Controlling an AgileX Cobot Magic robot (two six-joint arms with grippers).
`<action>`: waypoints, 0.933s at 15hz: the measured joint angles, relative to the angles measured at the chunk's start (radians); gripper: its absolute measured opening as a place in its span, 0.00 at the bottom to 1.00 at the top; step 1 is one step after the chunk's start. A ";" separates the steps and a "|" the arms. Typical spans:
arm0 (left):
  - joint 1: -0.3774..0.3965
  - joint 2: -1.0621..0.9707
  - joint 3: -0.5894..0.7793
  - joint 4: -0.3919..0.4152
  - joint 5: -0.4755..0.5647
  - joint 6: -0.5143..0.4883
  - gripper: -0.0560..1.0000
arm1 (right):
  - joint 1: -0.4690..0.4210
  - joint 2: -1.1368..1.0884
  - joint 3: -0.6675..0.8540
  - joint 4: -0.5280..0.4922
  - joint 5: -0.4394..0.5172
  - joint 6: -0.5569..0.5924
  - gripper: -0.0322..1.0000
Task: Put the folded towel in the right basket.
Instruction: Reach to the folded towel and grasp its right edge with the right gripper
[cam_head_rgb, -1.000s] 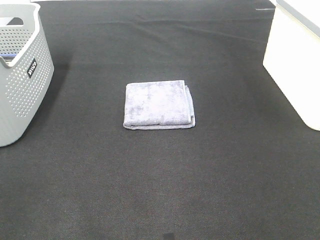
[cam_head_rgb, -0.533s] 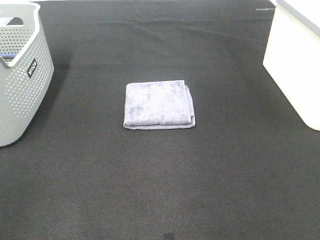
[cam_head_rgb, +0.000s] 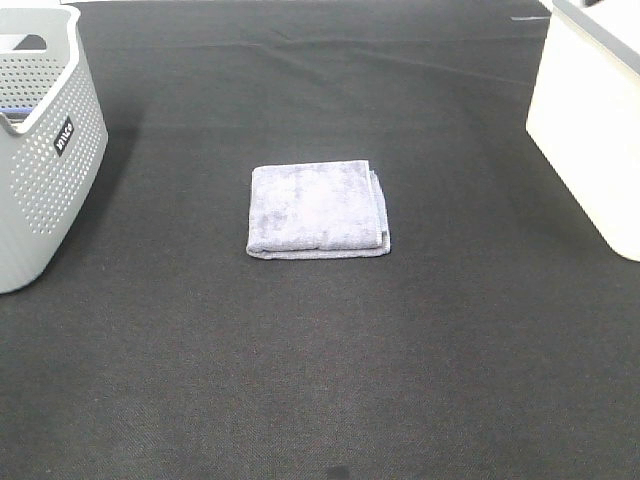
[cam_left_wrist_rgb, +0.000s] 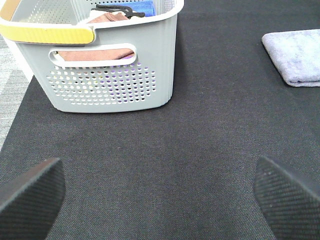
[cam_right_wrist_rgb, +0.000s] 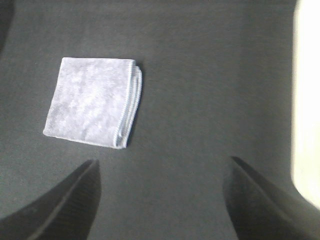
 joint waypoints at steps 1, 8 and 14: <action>0.000 0.000 0.000 0.000 0.000 0.000 0.98 | 0.041 0.094 -0.071 0.003 0.004 -0.001 0.67; 0.000 0.000 0.000 0.000 0.000 0.000 0.98 | 0.153 0.487 -0.330 0.135 0.087 0.005 0.67; 0.000 0.000 0.000 0.000 0.000 0.000 0.98 | 0.153 0.782 -0.520 0.186 0.171 0.006 0.67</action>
